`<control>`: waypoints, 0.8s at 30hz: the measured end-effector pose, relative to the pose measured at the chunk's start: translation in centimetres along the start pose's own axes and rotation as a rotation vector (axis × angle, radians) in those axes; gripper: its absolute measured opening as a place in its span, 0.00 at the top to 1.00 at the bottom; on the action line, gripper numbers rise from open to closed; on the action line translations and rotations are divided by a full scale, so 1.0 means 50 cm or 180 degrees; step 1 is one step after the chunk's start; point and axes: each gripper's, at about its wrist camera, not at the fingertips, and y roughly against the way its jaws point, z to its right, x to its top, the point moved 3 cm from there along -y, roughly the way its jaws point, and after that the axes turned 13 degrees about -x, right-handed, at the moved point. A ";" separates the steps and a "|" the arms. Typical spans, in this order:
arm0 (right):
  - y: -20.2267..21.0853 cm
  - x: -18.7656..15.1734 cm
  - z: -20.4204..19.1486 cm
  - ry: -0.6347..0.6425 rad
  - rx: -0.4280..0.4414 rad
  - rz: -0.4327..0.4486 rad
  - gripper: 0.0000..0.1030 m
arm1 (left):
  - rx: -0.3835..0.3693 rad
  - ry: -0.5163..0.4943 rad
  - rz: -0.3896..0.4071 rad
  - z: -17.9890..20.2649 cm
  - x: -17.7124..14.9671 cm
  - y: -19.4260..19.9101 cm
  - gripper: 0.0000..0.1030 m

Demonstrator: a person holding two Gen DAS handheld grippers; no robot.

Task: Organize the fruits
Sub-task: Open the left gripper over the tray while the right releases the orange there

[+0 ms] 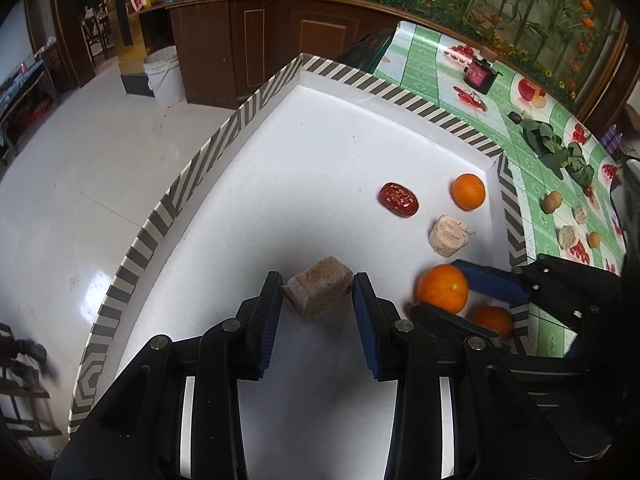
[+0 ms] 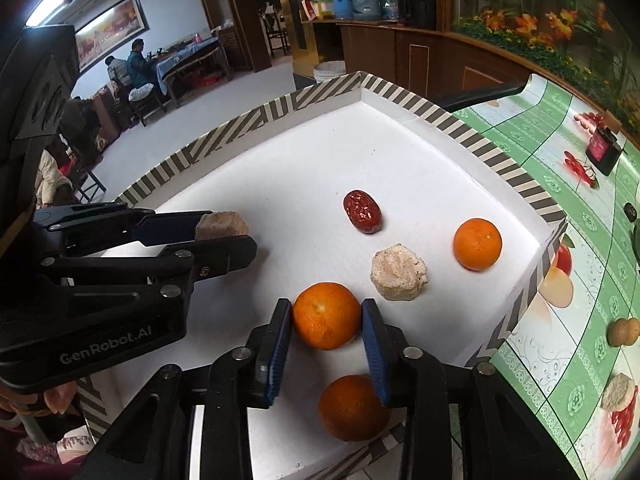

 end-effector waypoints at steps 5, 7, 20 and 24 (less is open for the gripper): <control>0.024 -0.006 0.009 -0.0075 0.0054 0.0086 0.63 | 0.0057 -0.0007 0.0063 0.001 0.000 0.011 0.57; 0.038 -0.007 0.015 -0.0102 0.0062 0.0124 0.63 | 0.0073 -0.0013 0.0082 0.004 0.000 0.015 0.57; 0.142 -0.062 0.089 -0.0531 0.0021 0.0368 0.63 | -0.0075 -0.0244 0.0203 0.104 -0.006 0.036 0.57; 0.164 -0.089 0.130 -0.0681 -0.0060 0.0400 0.63 | -0.0191 -0.0349 0.0154 0.158 -0.011 0.023 0.57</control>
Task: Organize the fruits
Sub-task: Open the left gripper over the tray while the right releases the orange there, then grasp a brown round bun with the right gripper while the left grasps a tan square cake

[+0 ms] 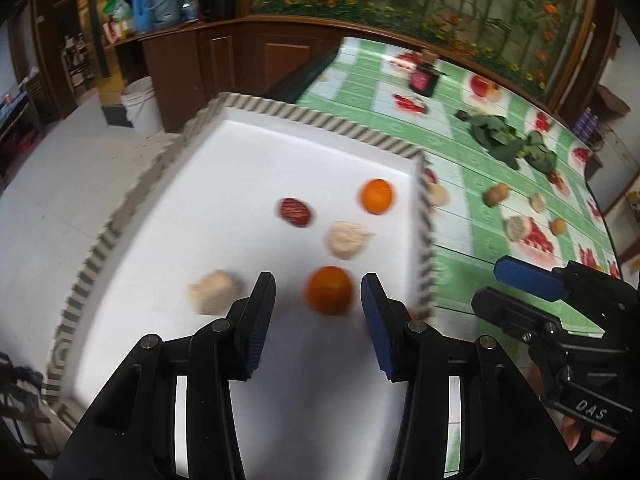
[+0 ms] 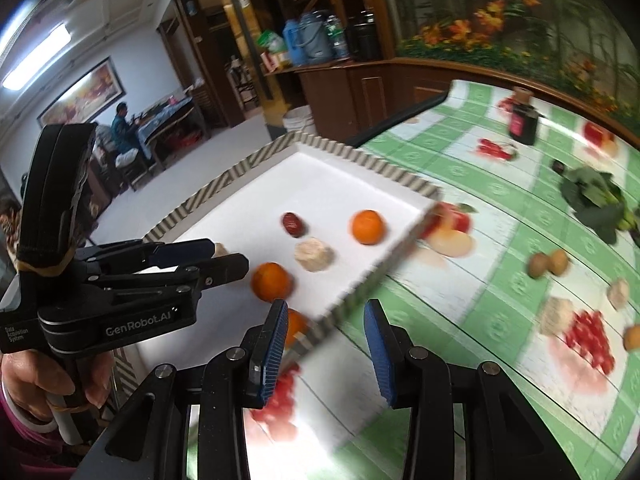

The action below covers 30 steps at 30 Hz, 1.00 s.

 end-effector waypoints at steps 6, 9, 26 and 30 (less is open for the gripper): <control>0.038 -0.039 0.101 -0.0258 -0.0231 0.0003 0.63 | -0.0178 -0.0148 -0.0099 0.083 0.003 -0.037 0.57; 0.059 -0.061 0.165 -0.0428 -0.0369 0.0003 0.63 | -0.0269 -0.0229 -0.0166 0.128 0.006 -0.061 0.57; 0.108 -0.141 0.423 -0.0899 -0.0970 -0.0116 0.62 | -0.0499 -0.0511 -0.0483 0.330 0.032 -0.206 0.57; 0.077 -0.118 0.453 -0.0846 -0.1048 -0.0177 0.62 | -0.0516 -0.0482 -0.0512 0.345 0.045 -0.235 0.57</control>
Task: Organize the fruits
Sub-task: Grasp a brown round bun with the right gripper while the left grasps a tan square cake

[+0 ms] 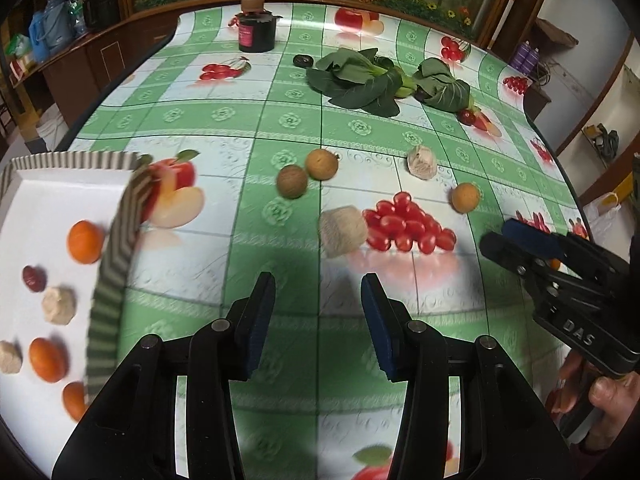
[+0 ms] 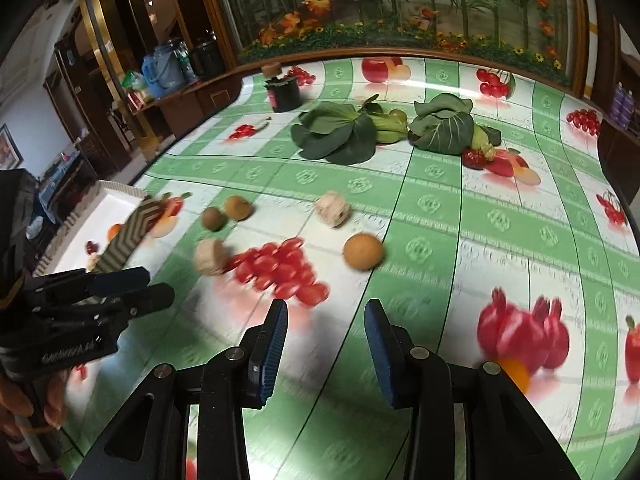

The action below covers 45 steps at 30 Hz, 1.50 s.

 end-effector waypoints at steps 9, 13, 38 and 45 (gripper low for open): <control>-0.076 0.045 0.035 0.0004 -0.0109 -0.0080 0.62 | 0.0033 0.0044 -0.0075 0.007 0.035 -0.059 0.57; -0.091 0.049 0.037 0.0007 0.0021 -0.0062 0.62 | 0.0085 0.0028 -0.0025 0.009 0.048 -0.073 0.57; 0.017 -0.016 -0.057 -0.0008 0.0310 0.0054 0.72 | 0.0050 -0.0102 0.0290 -0.022 -0.048 0.067 0.74; 0.039 -0.035 -0.127 0.0051 0.0452 0.0069 0.72 | 0.0122 -0.0093 0.0366 -0.050 -0.079 0.115 0.74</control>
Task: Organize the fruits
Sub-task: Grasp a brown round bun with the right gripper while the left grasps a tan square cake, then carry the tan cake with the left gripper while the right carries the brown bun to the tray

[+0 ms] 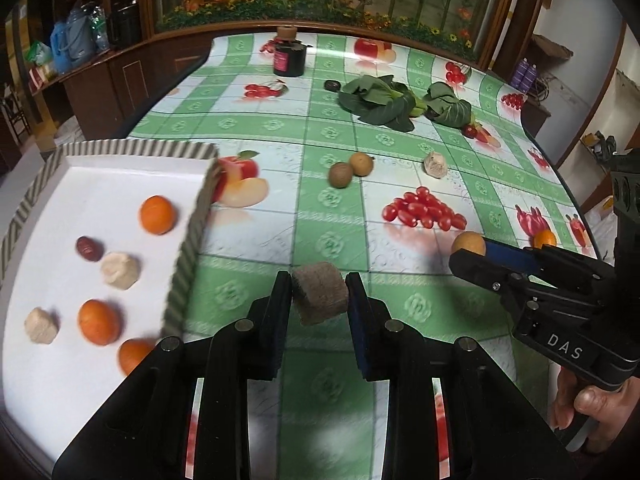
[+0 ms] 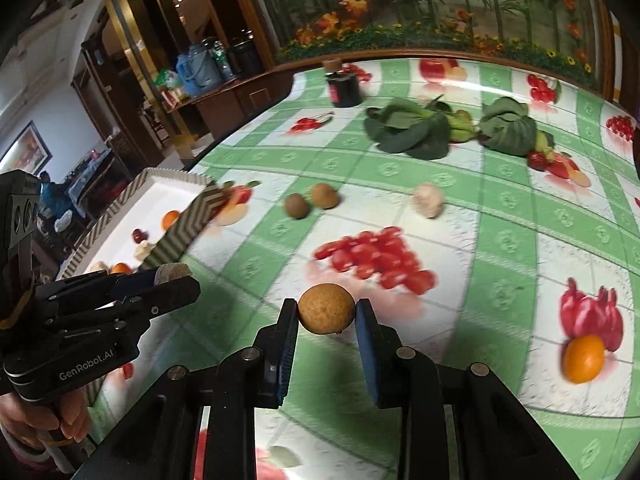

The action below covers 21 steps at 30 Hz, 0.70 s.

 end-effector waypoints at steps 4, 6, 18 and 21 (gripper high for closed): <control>0.001 -0.004 -0.033 0.0030 0.0057 -0.0001 0.72 | 0.0029 0.0034 0.0051 -0.014 -0.010 0.021 0.74; 0.001 -0.004 -0.045 0.0046 0.0079 -0.0001 0.72 | 0.0059 0.0030 0.0097 -0.019 -0.013 0.032 0.74; 0.007 -0.003 -0.110 0.0177 0.0156 0.0004 0.72 | 0.0106 0.0117 0.0214 -0.058 -0.023 0.080 0.74; 0.007 0.001 -0.126 0.0218 0.0176 0.0011 0.72 | 0.0133 0.0142 0.0243 -0.075 -0.023 0.093 0.74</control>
